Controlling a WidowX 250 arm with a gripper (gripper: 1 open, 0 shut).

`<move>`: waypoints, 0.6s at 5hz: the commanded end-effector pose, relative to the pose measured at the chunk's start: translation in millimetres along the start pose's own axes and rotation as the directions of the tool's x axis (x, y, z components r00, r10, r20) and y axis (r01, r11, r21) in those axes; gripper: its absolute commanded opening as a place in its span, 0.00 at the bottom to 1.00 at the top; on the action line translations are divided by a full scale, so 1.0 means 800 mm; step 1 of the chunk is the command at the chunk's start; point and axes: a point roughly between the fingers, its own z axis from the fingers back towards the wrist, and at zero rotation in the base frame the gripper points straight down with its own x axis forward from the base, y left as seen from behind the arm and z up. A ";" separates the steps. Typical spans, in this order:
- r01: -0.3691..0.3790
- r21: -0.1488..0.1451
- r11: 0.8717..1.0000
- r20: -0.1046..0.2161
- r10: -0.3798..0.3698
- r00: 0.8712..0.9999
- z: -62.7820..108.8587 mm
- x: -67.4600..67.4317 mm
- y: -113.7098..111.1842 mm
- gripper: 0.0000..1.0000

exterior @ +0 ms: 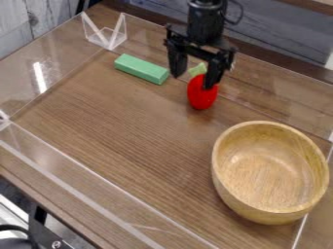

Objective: Move the red object to the right side of the table

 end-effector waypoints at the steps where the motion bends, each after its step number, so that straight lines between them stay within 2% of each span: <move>1: -0.017 0.021 1.000 0.082 0.016 0.997 0.040 -0.003 0.016 1.00; 3: 0.010 0.030 1.000 0.068 -0.012 0.998 0.048 -0.018 0.028 1.00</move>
